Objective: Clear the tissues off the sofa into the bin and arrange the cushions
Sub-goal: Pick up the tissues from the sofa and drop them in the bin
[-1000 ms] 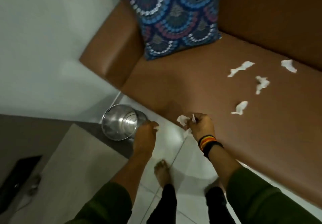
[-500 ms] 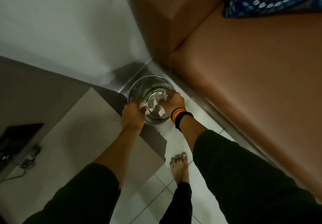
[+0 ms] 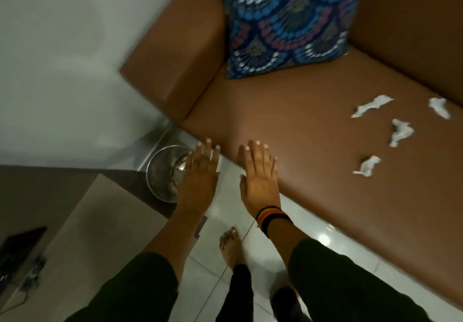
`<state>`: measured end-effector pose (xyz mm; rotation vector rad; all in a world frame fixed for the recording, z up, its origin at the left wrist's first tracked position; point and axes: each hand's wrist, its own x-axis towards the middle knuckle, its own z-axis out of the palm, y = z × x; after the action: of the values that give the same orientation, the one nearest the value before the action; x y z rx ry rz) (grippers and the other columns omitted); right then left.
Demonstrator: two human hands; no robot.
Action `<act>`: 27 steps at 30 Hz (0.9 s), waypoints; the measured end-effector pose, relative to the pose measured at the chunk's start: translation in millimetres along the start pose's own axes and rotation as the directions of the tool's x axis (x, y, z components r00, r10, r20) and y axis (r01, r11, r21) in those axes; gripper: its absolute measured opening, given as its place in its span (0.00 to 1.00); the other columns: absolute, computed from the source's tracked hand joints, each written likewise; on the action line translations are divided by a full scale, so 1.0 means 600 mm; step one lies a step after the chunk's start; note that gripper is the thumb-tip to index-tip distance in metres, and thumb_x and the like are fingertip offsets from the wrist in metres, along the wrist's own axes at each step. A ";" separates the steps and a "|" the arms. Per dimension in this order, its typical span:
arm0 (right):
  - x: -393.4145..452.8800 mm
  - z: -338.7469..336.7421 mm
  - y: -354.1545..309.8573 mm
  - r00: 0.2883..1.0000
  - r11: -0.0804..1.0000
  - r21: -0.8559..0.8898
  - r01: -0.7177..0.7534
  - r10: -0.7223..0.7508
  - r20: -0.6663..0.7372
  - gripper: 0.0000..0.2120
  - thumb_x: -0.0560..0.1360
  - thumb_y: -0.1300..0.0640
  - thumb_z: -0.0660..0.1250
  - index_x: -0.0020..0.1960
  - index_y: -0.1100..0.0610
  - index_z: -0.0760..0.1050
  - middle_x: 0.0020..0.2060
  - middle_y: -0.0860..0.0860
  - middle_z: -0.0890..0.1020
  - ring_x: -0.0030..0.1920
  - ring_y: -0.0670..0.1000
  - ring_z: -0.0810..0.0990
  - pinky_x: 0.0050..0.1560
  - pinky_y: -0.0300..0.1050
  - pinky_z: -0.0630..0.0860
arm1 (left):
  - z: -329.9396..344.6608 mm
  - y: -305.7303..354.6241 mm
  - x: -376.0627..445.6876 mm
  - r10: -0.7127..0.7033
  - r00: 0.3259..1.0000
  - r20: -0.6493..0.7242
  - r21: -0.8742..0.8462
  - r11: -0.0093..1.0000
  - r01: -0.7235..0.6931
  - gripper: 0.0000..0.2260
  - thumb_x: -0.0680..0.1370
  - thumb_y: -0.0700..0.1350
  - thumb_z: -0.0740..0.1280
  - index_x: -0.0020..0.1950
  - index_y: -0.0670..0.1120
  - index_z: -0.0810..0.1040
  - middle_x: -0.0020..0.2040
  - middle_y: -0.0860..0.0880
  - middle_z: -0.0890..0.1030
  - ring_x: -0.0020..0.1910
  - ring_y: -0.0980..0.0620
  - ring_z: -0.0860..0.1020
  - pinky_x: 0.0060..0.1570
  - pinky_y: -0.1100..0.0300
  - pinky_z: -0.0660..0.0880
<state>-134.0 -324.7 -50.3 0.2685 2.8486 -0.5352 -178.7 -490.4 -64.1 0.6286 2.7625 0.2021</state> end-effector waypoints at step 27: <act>0.023 -0.248 0.665 0.936 0.911 0.219 -0.348 0.351 0.024 0.24 0.76 0.70 0.63 0.69 0.54 0.71 0.52 0.56 0.81 0.49 0.59 0.82 0.48 0.50 0.81 | 0.028 0.654 0.491 0.413 0.875 0.253 0.216 0.858 -0.467 0.33 0.77 0.29 0.65 0.80 0.44 0.61 0.80 0.43 0.61 0.76 0.41 0.64 0.68 0.49 0.74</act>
<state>-88.0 98.9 -52.0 0.8080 2.6618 -0.7709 -269.3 -7.9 -77.3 1.2840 2.4305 -0.1427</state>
